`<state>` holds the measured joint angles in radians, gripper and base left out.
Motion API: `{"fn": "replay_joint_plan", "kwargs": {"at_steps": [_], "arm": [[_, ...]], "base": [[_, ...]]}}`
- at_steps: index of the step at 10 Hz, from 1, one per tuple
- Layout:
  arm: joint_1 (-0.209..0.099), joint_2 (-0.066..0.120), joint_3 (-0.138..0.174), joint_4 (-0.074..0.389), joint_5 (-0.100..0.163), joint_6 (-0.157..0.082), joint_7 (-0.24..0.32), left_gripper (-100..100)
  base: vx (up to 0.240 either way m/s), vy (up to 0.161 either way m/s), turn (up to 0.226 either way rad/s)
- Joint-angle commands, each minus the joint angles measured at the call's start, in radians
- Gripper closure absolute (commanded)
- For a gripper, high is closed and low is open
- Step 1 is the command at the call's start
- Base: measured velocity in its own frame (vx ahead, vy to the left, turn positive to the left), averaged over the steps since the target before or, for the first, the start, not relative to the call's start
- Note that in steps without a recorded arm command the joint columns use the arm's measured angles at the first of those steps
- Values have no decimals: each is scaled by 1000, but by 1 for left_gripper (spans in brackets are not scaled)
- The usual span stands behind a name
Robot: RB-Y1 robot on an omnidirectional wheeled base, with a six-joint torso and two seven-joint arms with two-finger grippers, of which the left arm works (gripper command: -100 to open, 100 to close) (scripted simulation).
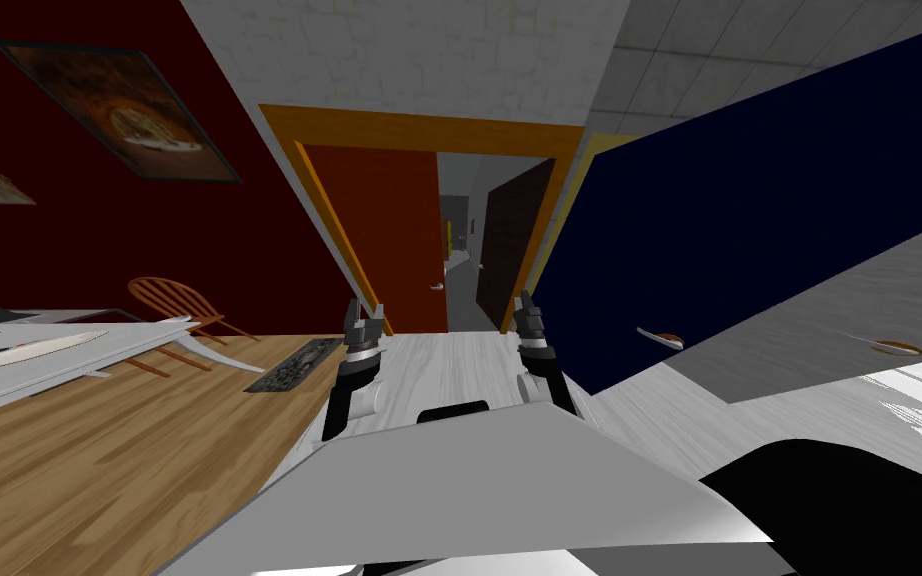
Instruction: Push the door open
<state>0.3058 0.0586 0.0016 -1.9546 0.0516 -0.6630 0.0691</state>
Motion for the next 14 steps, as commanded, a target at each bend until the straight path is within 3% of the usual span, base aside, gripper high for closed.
{"fn": "replay_joint_plan", "kwargs": {"at_steps": [1,14], "arm": [[-17,3,-4,47,-4,-5,-1,-100],[-139,32,-27,404,-24,-39,10,-100]], "base": [[82,-11,10],[99,-15,10]]}}
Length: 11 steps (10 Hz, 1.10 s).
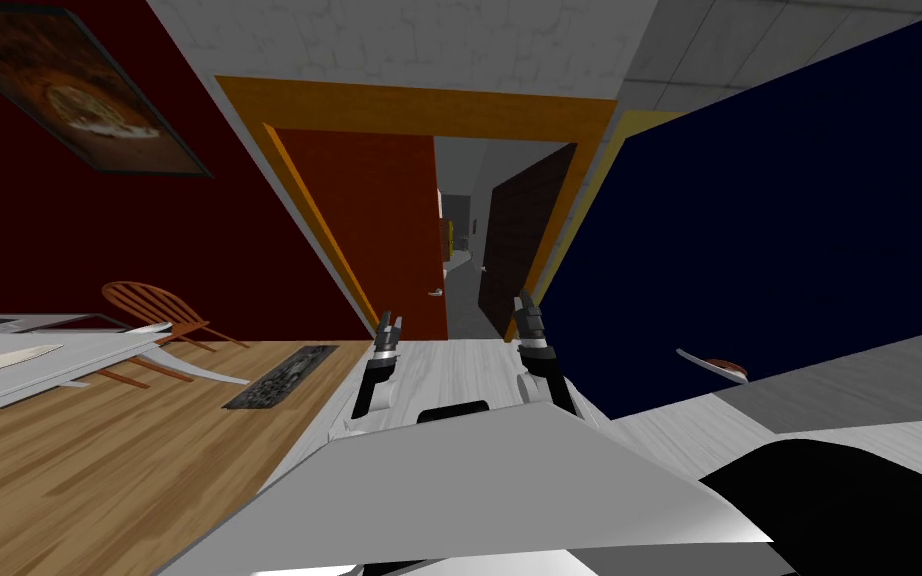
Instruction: Push the door open
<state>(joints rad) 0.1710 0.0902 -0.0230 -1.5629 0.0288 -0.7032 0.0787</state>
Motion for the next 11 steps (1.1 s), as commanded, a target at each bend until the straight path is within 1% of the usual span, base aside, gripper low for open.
{"fn": "replay_joint_plan", "kwargs": {"at_steps": [1,11], "arm": [[-13,2,-4,41,-3,-1,1,-100],[-108,8,-21,319,-19,-28,9,-100]], "base": [[96,-5,12],[100,-14,10]]}}
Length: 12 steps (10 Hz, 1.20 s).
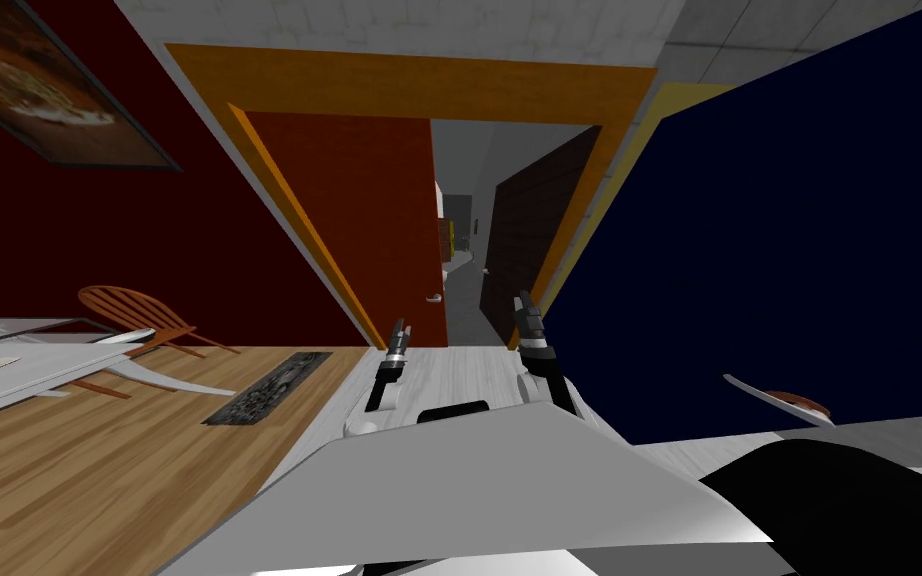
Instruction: Push the door open
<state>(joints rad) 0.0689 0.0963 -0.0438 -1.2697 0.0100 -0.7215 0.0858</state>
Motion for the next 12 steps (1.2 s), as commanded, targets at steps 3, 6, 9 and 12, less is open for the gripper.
{"fn": "replay_joint_plan", "kwargs": {"at_steps": [3,6,9,12], "arm": [[-24,2,-4,80,-4,-15,4,-100],[-51,1,-9,158,-8,-22,6,-100],[-75,0,-14,231,-12,-29,8,-100],[-107,-3,-19,323,-18,-38,11,-100]], "base": [[63,-11,7],[98,-15,9],[99,-12,9],[112,-21,11]]}}
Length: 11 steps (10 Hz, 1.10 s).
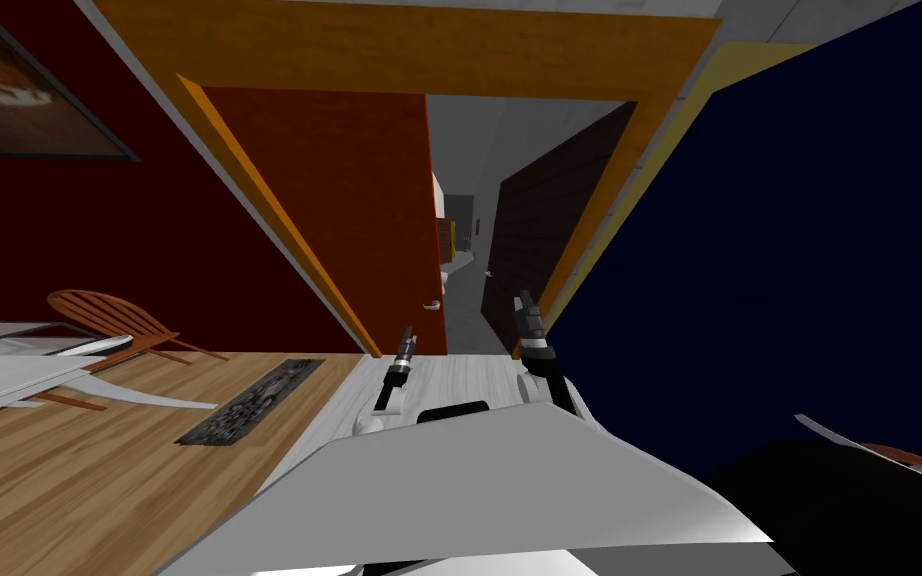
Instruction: Push the door open
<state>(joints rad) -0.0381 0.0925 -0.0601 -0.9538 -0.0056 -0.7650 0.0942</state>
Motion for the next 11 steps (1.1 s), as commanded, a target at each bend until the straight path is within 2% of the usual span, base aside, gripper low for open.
{"fn": "replay_joint_plan", "kwargs": {"at_steps": [1,11], "arm": [[-7,0,-4,28,-3,4,3,-100],[-69,-10,-16,212,-14,-13,9,-100]], "base": [[134,-31,10],[99,-12,7]]}}
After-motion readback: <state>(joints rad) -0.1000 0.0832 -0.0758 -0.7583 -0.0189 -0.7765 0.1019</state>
